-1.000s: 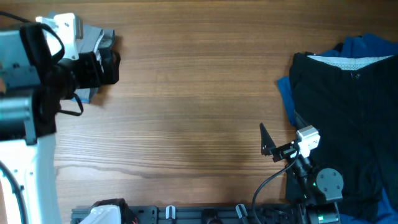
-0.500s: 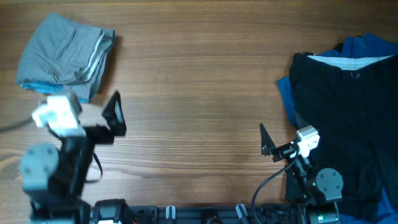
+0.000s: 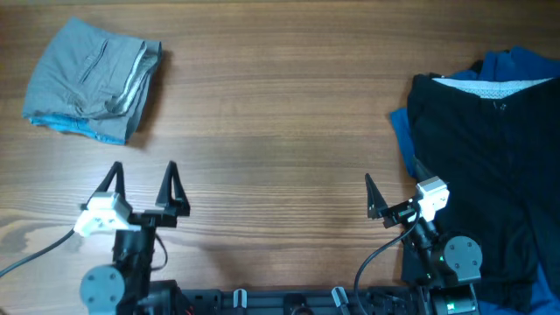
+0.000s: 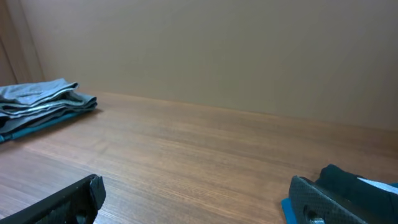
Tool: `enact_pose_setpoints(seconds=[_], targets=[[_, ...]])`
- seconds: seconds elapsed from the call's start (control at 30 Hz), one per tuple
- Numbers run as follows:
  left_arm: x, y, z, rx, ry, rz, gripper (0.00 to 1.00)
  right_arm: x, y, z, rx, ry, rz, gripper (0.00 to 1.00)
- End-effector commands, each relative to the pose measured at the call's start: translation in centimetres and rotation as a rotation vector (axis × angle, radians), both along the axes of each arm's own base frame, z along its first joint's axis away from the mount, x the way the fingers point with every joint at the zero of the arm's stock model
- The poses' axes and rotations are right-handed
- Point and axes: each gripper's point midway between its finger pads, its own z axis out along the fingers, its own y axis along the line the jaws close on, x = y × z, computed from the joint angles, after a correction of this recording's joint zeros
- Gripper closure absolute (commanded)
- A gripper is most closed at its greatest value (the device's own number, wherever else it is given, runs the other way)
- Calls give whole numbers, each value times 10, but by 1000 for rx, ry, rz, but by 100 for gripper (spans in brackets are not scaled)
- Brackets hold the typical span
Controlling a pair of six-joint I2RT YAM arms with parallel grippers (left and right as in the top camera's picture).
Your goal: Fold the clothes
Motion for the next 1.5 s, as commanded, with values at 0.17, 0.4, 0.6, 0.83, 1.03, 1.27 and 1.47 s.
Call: enact_pose_setpoints(seconds=[0.17,0.4,0.6,0.83,1.03,1.27,1.47], targets=[[24,-13,-92,-50,125,-73,0,-1,1,2,-7,-14,1,0],[24,-13,-111,-53,199,-72,0,-1,1,2,-7,-15,1,0],[24,-13,-111,-53,202,-72,0,-1,1,2,-7,-14,1,0],[24,-13,-111,-53,202,-72,0,-1,1,2,-7,-14,1,0],[24,-13,-111,-53,202,-72,0,-1,1,2,-7,-14,1,0],[24,-13,-111,-53,202,-72,0,-1,1,2,-7,-14,1,0],[24,-13,-111,-53,202,-72,0,-1,1,2,-7,-14,1,0]])
